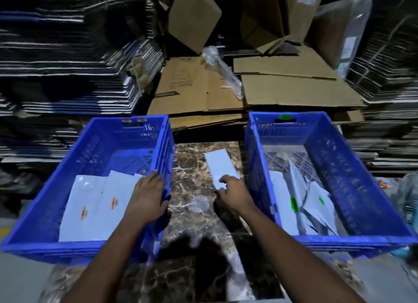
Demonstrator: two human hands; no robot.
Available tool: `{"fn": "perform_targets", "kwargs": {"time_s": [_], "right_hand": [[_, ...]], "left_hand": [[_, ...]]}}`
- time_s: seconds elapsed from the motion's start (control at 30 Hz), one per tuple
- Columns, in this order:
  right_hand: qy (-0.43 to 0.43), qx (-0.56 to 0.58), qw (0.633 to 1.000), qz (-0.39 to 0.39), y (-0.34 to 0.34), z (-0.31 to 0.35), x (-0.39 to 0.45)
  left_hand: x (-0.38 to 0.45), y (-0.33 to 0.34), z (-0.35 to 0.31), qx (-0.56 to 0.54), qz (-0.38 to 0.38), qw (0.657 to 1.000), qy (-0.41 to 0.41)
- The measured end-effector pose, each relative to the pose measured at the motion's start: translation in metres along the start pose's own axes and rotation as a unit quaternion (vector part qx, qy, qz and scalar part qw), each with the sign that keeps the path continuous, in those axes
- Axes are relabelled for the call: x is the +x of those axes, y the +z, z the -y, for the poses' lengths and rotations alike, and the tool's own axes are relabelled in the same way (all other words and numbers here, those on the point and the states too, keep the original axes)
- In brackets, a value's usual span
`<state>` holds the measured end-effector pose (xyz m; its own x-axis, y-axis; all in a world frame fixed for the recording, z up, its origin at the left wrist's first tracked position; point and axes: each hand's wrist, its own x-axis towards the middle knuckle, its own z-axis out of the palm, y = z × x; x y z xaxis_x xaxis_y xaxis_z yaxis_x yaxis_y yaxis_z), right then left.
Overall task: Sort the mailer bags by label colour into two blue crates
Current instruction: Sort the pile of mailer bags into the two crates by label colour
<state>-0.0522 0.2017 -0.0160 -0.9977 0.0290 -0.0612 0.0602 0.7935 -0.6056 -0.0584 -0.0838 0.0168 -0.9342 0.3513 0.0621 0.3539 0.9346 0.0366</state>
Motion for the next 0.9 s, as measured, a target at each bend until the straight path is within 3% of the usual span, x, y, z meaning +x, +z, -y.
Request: {"fn": "perform_targets", "kwargs": {"time_s": [0.2,0.5,0.63,0.73,0.9], "right_hand": [[0.047,-0.162,0.972,0.165,0.054,-0.035,0.036],[0.022,-0.285,0.957,0.037,0.082,-0.033,-0.003],[0.068,-0.242,0.968,-0.023,0.090,-0.020,-0.022],[0.117,-0.245,0.962,-0.019,0.099,-0.021,-0.026],[0.080,-0.313,0.946,-0.009,0.098,-0.019,-0.033]], "left_hand": [[0.005,0.004,0.004,-0.036,0.018,0.999,0.001],[0.008,0.012,0.002,-0.085,0.003,0.996,-0.005],[0.006,0.008,0.001,-0.110,-0.018,0.994,0.003],[0.005,0.003,-0.001,-0.126,-0.021,0.992,-0.003],[0.001,0.002,-0.002,-0.136,-0.017,0.990,-0.006]]}}
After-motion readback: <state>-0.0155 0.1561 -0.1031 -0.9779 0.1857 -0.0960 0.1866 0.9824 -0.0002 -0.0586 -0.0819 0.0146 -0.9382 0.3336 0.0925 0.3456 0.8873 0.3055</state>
